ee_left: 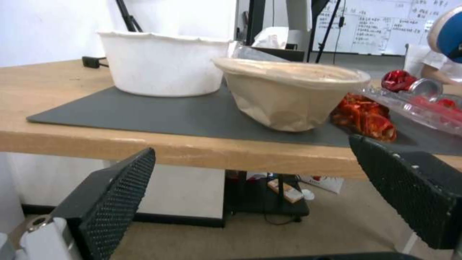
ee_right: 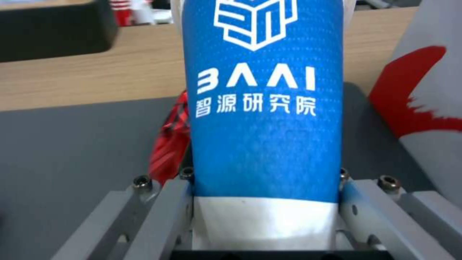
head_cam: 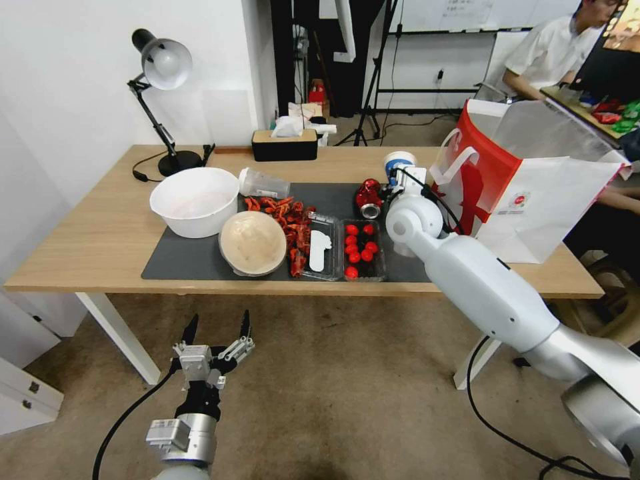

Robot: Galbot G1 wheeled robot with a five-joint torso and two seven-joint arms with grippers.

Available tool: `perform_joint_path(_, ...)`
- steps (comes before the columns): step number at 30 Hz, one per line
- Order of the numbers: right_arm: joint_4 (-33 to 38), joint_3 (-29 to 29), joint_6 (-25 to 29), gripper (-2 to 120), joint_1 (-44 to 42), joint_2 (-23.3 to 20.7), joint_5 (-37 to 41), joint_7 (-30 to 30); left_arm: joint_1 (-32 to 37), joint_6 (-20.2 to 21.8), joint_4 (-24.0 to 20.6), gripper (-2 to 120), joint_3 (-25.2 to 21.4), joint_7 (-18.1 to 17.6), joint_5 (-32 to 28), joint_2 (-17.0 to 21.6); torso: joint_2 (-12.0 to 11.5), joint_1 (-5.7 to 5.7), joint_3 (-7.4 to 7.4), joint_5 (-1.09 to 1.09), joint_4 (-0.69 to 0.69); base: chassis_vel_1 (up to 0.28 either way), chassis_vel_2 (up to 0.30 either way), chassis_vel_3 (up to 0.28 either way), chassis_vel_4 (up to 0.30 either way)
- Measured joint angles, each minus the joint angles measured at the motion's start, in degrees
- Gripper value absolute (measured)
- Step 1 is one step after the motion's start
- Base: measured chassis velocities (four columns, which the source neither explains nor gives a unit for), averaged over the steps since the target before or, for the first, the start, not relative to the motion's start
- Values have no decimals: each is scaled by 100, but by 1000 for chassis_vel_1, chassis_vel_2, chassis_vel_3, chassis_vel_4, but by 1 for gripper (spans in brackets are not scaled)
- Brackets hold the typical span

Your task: Pick up the trash from the table and place it into the takeout bag.

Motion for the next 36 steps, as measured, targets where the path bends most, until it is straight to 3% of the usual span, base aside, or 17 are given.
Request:
perform_joint_path(2,660,178,-51,25,-395,-248,17,-97,20,-1,-58,100,-13,-1,13,-25,0,0,0,0,0,0,0,0,0)
perform_joint_path(16,2375,983,-228,25,-1635,-1334,91,-444,46,-34,-2,100,41,-3,121,-112,0,-1,0,2,0,0,0,0,0)
perform_joint_path(20,2964,1530,-313,25,-2173,-1627,65,-964,50,-39,3,100,59,-2,152,-130,0,-1,0,0,-1,0,0,0,0)
perform_joint_path(23,3453,2308,-230,25,-2692,-1907,-273,-1659,65,-40,5,100,87,-1,214,-164,0,0,0,1,-1,0,0,0,0)
perform_joint_path(25,3481,2373,-204,25,-2718,-1926,-291,-1700,66,-40,6,100,90,-1,219,-167,0,0,0,0,-1,0,0,0,0)
perform_joint_path(30,3680,3313,196,25,-2748,-2302,-355,-1846,112,-55,9,100,152,-1,309,-216,0,-1,0,2,-1,0,0,0,0)
perform_joint_path(32,3645,3408,221,25,-2693,-2372,-353,-1835,118,-62,9,100,163,-1,325,-222,0,0,0,2,0,0,0,0,0)
perform_joint_path(36,3204,3661,443,25,-2303,-2663,-230,-1795,131,-74,11,100,233,-1,366,-249,0,0,0,2,0,0,0,0,0)
